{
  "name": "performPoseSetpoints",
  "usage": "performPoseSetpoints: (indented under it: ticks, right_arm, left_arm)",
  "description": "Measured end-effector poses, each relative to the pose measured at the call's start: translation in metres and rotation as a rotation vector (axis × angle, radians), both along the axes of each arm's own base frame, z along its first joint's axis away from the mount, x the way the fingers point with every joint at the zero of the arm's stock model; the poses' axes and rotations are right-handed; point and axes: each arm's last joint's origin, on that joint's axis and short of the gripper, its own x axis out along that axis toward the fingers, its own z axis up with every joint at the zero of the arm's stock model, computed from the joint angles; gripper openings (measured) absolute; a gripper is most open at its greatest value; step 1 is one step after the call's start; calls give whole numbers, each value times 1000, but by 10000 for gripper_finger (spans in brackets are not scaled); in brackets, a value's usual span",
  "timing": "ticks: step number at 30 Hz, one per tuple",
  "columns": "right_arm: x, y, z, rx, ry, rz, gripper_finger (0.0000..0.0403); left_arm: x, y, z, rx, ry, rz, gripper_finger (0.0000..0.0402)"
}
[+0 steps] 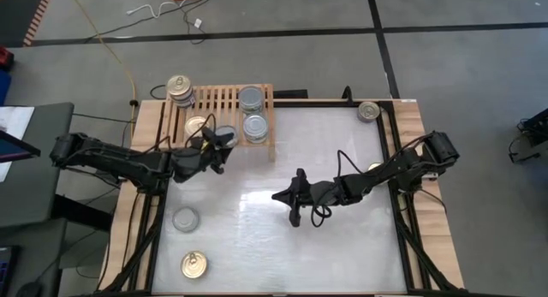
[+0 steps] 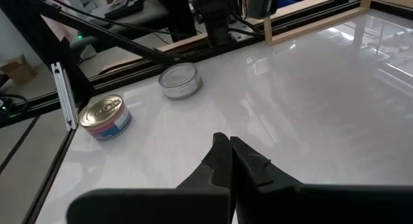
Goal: Stack canned seafood by type on shelf
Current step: Put the green tuna can on the shelf, then stack the blue tuna can on top of the bottom blue tuna can on the shelf
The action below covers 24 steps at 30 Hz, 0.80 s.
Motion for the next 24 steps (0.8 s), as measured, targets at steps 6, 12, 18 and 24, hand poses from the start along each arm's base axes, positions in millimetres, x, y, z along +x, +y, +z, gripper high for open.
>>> performPoseSetpoints:
  ticks: [6, 12, 18, 24]
  right_arm:
    - [-1, 1, -2, -5, 20, 4, 21]
    - [-3, 8, -2, -7, 24, 25, 21]
    - [-3, 7, -2, -6, 23, 23, 21]
    - [-3, 8, -2, -5, 24, 25, 21]
  left_arm:
    - [-1, 3, -1, -5, -3, 39, 189]
    - [0, -3, -4, -68, -19, -31, 188]
    - [-2, -1, -2, -21, -7, 48, 188]
    - [0, -4, -2, -54, -23, -36, 188]
